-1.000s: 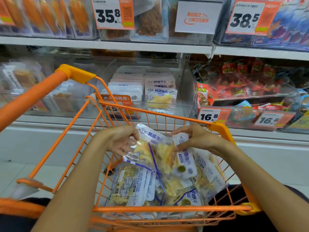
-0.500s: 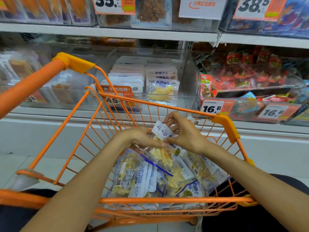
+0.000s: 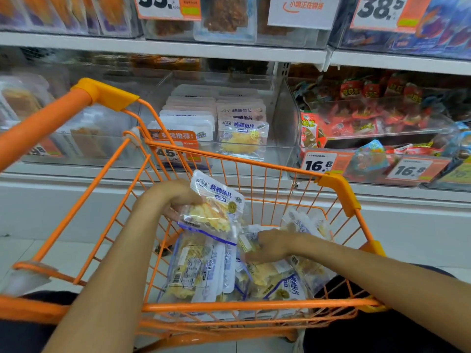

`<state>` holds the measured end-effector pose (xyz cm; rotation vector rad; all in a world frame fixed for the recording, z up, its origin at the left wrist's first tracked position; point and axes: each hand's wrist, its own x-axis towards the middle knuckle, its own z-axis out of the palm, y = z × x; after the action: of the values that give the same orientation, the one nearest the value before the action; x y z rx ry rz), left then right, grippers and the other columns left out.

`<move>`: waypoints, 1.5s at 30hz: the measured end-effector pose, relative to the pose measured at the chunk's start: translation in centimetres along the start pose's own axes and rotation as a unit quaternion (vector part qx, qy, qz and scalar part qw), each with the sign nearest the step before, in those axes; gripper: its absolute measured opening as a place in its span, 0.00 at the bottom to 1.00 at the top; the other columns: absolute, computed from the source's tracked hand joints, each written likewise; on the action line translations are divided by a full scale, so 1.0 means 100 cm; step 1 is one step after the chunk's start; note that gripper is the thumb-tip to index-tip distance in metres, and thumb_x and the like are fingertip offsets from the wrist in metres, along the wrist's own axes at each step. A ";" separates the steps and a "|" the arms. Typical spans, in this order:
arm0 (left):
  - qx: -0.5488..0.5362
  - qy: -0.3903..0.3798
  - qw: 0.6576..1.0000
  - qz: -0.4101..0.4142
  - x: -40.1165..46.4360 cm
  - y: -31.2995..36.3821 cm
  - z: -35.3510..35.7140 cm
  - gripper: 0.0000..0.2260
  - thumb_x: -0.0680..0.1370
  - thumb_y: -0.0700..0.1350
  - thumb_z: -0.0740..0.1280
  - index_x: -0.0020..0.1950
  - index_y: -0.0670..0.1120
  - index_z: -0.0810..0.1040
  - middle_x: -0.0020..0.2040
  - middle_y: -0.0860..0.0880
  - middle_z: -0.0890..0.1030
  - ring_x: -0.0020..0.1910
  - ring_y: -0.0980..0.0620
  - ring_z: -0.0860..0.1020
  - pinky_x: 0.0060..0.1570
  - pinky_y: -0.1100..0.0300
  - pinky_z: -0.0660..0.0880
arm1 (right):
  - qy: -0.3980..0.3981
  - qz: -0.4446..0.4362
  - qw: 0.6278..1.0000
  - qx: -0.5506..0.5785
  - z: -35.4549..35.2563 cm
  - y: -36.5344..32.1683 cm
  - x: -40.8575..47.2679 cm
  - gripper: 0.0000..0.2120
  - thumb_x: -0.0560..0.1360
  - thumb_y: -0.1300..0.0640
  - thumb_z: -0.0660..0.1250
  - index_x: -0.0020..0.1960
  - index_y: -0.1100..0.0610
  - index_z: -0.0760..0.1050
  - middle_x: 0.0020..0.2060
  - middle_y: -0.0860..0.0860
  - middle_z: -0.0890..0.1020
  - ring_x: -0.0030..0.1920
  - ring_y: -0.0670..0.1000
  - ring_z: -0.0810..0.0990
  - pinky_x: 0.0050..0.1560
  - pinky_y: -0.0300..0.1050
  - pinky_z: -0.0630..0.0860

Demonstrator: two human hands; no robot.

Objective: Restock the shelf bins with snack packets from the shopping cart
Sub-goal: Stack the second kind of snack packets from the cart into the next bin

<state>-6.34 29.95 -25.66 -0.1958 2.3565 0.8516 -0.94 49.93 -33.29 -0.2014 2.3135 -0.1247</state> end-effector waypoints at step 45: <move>-0.402 -0.014 0.896 0.186 -0.026 0.033 0.016 0.18 0.82 0.53 0.53 0.64 0.47 0.75 0.55 0.44 0.83 0.53 0.43 0.82 0.50 0.48 0.80 | 0.483 -0.078 0.529 0.693 -0.052 -0.006 -0.043 0.18 0.70 0.49 0.75 0.57 0.54 0.78 0.48 0.47 0.85 0.50 0.47 0.83 0.55 0.46 0.78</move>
<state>-4.55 33.36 -23.38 -0.0555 1.8979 1.9742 -1.76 50.27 -26.61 0.6609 2.2604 -2.5933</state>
